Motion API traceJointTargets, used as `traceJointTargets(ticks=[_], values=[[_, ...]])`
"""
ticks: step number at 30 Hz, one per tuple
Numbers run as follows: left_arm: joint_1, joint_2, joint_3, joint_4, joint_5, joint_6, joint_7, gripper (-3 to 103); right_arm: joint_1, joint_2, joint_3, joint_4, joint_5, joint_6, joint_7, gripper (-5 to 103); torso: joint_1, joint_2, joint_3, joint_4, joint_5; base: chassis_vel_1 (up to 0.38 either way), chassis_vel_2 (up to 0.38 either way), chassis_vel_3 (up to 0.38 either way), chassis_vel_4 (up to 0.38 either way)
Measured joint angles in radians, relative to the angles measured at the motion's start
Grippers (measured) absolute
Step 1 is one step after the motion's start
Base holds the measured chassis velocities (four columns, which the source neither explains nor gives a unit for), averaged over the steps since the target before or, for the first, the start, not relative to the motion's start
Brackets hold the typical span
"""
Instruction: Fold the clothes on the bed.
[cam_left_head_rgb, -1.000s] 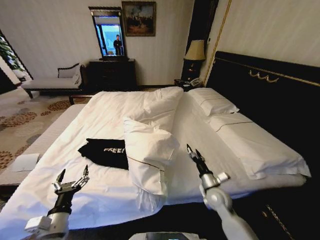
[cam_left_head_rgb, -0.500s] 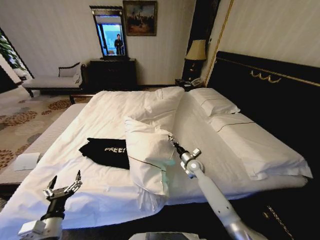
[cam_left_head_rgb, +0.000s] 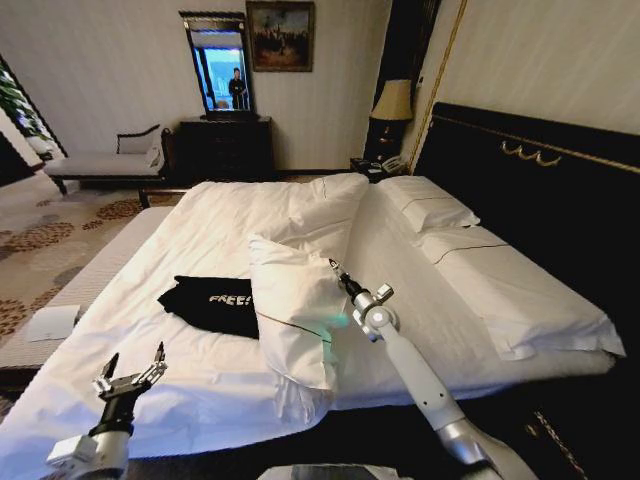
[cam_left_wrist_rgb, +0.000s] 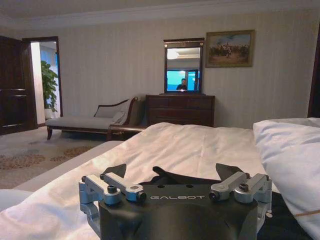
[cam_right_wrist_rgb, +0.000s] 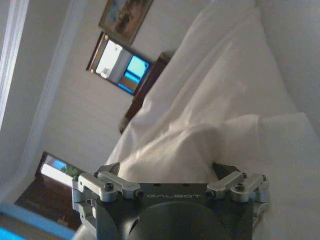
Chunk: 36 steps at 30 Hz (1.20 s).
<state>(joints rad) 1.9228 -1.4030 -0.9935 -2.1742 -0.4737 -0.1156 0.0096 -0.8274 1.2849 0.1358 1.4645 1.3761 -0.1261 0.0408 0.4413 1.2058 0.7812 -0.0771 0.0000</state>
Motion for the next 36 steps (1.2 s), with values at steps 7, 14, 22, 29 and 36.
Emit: traceJointTargets(ticks=[7,14,22,29,36], values=[[0.003,0.005,-0.004,0.000,-0.005,-0.003,-0.002,100,-0.020,0.000,-0.004,0.022,-0.019,-0.006,-0.024,95,0.000,0.000,0.000,0.0001,-0.0001,0.000,0.000,0.000,0.000],[0.002,0.002,0.005,-0.001,-0.004,-0.007,-0.004,100,-0.036,-0.008,0.009,0.045,-0.024,0.002,-0.061,68,0.000,0.000,0.000,0.0000,0.0000,0.000,0.000,0.000,0.000],[0.003,0.008,-0.003,-0.003,-0.006,-0.011,-0.010,100,-0.067,-0.005,0.029,0.079,-0.031,0.062,-0.117,41,0.000,0.000,0.000,0.0001,0.0000,0.000,0.000,0.000,0.000],[0.000,0.009,0.003,-0.004,-0.007,-0.011,-0.013,100,-0.117,-0.012,0.068,0.141,-0.032,0.090,-0.188,9,0.000,0.000,0.000,0.0001,0.0000,0.000,0.000,0.000,0.000],[-0.002,0.010,0.006,-0.001,-0.009,-0.015,-0.014,100,-0.177,-0.025,0.116,0.207,-0.044,0.097,-0.229,0,0.000,0.000,0.000,0.0002,0.0000,0.000,0.000,0.000,0.000]])
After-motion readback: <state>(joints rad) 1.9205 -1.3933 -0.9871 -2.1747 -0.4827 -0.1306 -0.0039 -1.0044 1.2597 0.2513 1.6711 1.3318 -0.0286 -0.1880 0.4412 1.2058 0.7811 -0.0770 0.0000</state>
